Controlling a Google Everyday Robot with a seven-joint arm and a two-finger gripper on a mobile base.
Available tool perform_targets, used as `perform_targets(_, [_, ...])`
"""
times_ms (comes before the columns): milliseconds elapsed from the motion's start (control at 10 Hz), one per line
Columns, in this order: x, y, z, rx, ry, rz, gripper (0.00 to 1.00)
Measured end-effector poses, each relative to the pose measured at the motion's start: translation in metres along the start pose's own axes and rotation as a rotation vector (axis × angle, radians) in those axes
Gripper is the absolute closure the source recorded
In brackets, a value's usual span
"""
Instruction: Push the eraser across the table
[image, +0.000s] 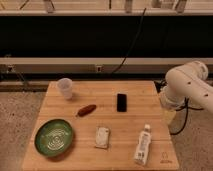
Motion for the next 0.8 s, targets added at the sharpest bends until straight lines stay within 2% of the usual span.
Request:
perform_targets(300, [0.000, -0.001, 0.001, 0.001, -0.001, 0.000, 0.20])
perform_targets(600, [-0.021, -0.030, 0.016, 0.012, -0.012, -0.029, 0.20])
perform_targets(800, [-0.025, -0.037, 0.022, 0.015, -0.015, -0.039, 0.20])
